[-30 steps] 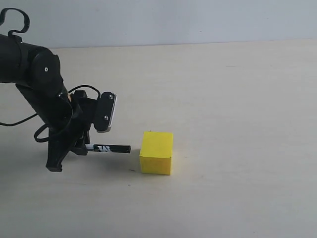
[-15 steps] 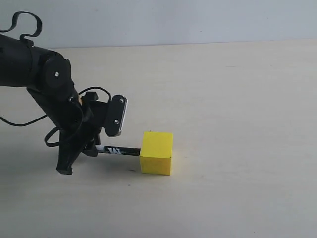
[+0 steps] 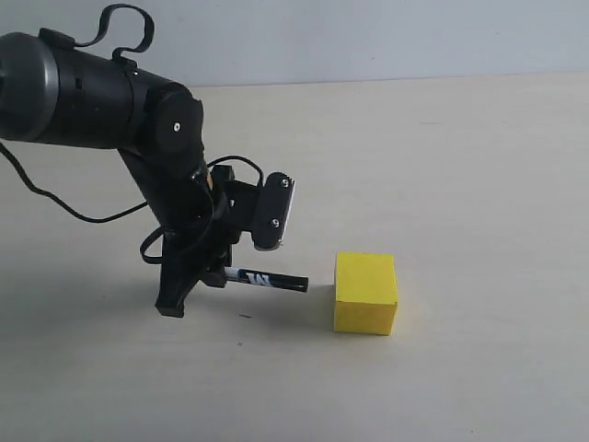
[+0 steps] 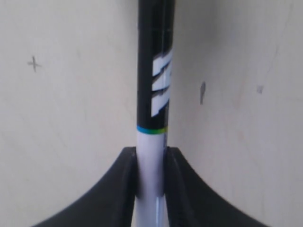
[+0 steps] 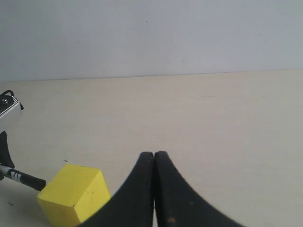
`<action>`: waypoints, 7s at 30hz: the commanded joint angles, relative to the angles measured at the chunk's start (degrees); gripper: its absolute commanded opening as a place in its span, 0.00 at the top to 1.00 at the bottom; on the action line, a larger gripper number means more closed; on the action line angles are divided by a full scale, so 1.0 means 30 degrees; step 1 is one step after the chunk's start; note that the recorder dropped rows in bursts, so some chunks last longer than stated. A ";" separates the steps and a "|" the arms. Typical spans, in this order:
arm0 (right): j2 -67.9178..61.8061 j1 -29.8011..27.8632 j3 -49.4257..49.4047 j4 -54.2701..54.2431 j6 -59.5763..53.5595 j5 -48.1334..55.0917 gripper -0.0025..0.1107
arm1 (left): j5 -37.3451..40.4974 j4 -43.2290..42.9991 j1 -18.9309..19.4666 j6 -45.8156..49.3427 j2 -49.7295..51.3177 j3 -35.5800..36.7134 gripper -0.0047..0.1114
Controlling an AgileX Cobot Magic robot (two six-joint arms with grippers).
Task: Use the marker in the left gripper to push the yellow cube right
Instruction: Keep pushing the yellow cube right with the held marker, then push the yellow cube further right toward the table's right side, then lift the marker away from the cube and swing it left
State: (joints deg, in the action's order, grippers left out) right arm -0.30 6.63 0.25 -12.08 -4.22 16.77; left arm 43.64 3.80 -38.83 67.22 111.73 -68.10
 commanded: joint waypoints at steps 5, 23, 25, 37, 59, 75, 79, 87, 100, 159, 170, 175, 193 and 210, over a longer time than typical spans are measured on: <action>0.0100 0.0023 -0.0085 0.0024 -0.0070 -0.0130 0.98 | 0.1150 -0.0303 0.0214 -0.1569 -0.0016 -0.0120 0.96; 0.0100 0.0023 -0.0085 0.0024 -0.0070 -0.0130 0.98 | 0.0813 0.1288 -0.0245 -0.1430 0.0195 -0.0120 0.96; 0.0100 0.0023 -0.0085 0.0024 -0.0070 -0.0130 0.98 | 0.0727 0.1288 -0.0374 -0.1393 0.0422 -0.0156 0.96; 0.0100 0.0023 -0.0085 0.0024 -0.0070 -0.0130 0.98 | 0.2162 0.1410 -0.2964 -0.2040 0.2304 -0.3775 0.96; 0.0100 0.0023 -0.0085 0.0024 -0.0070 -0.0130 0.98 | 0.2835 0.0484 -0.2754 -0.5949 0.2457 -0.4247 0.96; 0.0100 0.0023 -0.0085 0.0024 -0.0070 -0.0130 0.98 | 0.5657 -0.0589 -0.2495 -0.6693 0.4179 -0.7330 0.96; 0.0100 0.0023 -0.0085 0.0024 -0.0070 -0.0130 0.98 | 0.4573 -0.0589 -0.3447 -0.6441 0.4213 -0.7330 0.96; 0.0100 0.0023 -0.0085 0.0024 -0.0070 -0.0130 0.98 | 0.4986 0.0571 -0.5309 -0.5566 0.4964 -0.9310 0.96; 0.0100 0.0023 -0.0085 0.0024 -0.0070 -0.0130 0.98 | 0.7064 0.0617 -0.4482 -0.7394 0.5094 -0.9453 0.96; 0.0100 0.0023 -0.0085 0.0024 -0.0070 -0.0130 0.98 | 0.6827 -0.0134 -0.3665 -1.1629 0.3784 -1.1143 0.96; 0.0100 0.0023 -0.0085 0.0024 -0.0070 -0.0130 0.98 | 0.3546 -0.0158 -0.2518 -1.3762 0.0363 -0.5028 0.96; 0.0100 0.0023 -0.0085 0.0024 -0.0070 -0.0130 0.98 | 0.1352 -0.0251 -0.1882 -1.5225 -0.1766 -0.2391 0.96; 0.0100 0.0023 -0.0085 0.0024 -0.0070 -0.0130 0.98 | -0.2281 -0.4352 0.2305 -2.7489 -0.9298 0.6288 0.96; 0.0100 0.0023 -0.0085 0.0024 -0.0070 -0.0130 0.98 | 0.0366 -0.3188 0.3215 -3.1922 -0.9685 0.6583 0.96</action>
State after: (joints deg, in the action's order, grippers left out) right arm -0.30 6.63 0.25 -12.08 -4.22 16.77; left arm 44.53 -4.89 -29.29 -26.07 83.15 -49.41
